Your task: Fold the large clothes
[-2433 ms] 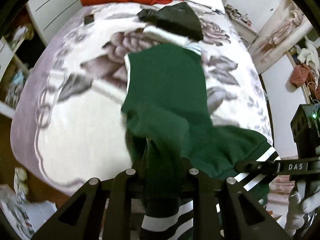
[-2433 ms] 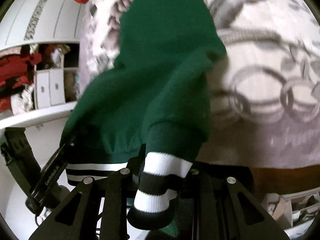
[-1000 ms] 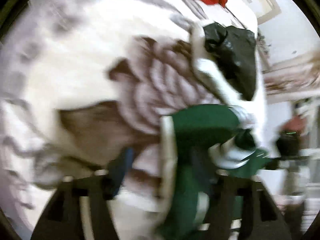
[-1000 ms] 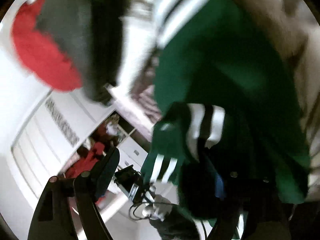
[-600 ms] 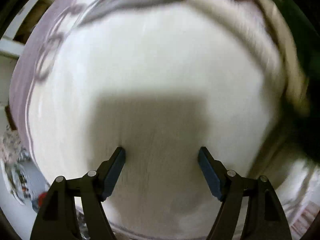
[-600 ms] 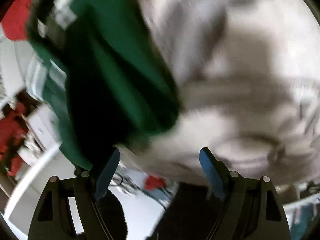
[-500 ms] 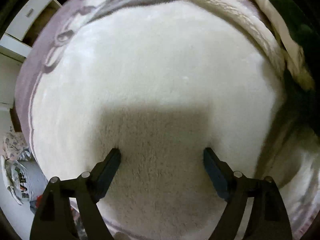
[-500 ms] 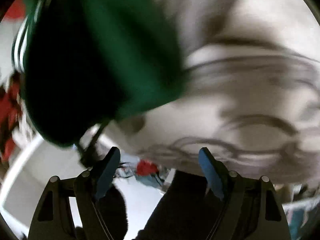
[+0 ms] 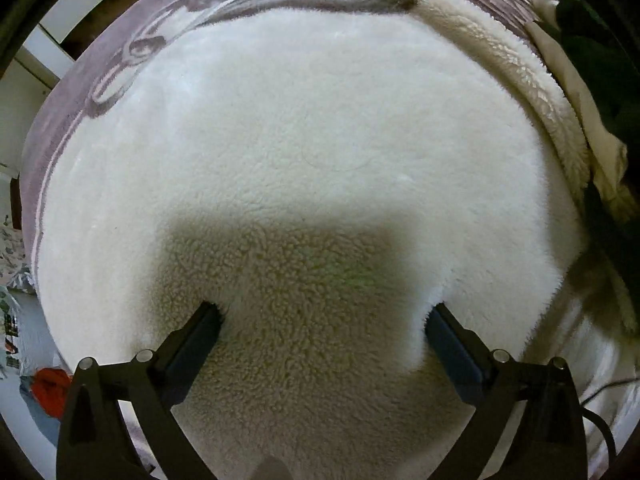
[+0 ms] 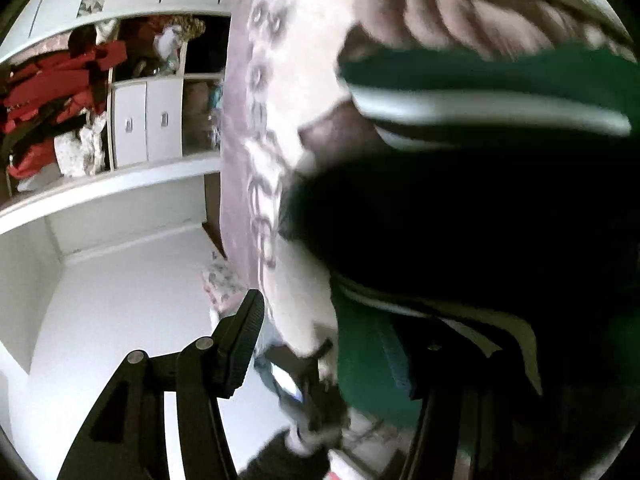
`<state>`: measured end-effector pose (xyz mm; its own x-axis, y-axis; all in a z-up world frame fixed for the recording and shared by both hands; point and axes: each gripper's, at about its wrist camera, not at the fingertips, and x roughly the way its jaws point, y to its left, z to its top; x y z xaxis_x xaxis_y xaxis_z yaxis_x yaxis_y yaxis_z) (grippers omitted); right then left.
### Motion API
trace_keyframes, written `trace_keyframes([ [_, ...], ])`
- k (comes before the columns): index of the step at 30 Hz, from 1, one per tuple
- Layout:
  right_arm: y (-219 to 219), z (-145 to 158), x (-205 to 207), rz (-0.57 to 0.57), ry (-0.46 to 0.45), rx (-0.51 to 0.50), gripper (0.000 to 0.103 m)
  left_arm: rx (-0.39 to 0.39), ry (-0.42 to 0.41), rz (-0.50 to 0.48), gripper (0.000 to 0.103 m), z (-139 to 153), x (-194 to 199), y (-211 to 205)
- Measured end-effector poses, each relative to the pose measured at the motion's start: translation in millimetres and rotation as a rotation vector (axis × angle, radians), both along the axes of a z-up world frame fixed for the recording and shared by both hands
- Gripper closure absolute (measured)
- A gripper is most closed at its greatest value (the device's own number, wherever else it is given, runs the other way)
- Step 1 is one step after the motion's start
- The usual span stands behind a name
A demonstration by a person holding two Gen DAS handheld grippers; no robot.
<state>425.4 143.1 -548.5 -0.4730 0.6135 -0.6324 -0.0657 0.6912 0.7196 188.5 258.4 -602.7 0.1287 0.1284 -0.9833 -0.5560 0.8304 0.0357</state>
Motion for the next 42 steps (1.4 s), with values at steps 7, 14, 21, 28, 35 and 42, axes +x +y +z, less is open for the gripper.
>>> trace_keyframes([
  [7, -29, 25, 11, 0.015, 0.005, 0.059, 0.04, -0.184, -0.156, 0.139, 0.0, 72, -5, 11],
  [14, -230, 64, -15, -0.216, -0.142, -0.112, 0.031, -0.436, -0.314, 0.14, 0.0, 79, 38, -39],
  [21, -357, 9, -43, -0.392, -0.059, -0.237, 0.026, -0.368, -0.378, 0.167, 0.0, 51, 109, -40],
  [28, -338, -71, -9, -0.369, -0.066, -0.109, 0.012, -0.369, -0.374, 0.128, 0.0, 51, 128, -55],
  [35, -308, -123, 15, -0.385, 0.03, 0.02, 0.005, -0.354, -0.399, 0.102, 0.0, 44, 144, -51],
  [42, -333, -111, -37, -0.691, 0.115, 0.105, 0.076, -0.278, -0.365, -0.065, 0.0, 55, 171, -41],
])
